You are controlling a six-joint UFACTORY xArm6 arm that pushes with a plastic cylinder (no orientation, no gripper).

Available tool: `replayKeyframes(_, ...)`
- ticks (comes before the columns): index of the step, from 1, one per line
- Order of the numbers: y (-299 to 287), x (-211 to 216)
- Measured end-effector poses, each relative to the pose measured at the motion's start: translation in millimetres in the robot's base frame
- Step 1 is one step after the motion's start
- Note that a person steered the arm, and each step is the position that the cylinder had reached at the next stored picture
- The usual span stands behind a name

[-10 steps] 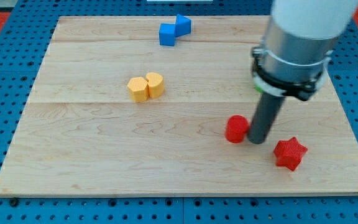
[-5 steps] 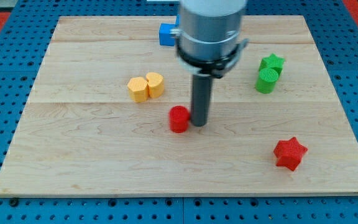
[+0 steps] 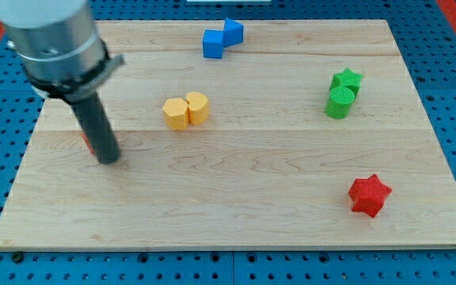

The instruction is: Push the red circle at the top left of the board

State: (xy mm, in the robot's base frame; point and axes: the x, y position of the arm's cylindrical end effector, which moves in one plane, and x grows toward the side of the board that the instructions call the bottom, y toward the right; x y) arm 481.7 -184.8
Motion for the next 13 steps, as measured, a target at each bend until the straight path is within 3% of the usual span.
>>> replayKeyframes(2, -25.5, -89.9)
replayKeyframes(3, -25.6, -94.2)
replayKeyframes(4, -25.6, -64.2)
replayKeyframes(5, -52.5, -62.5)
replayKeyframes(7, -61.8, -149.6)
replayKeyframes(8, -61.8, -159.6)
replayKeyframes(9, -61.4, -214.9)
replayKeyframes(10, -49.9, -243.0)
replayKeyframes(13, -48.9, -244.6)
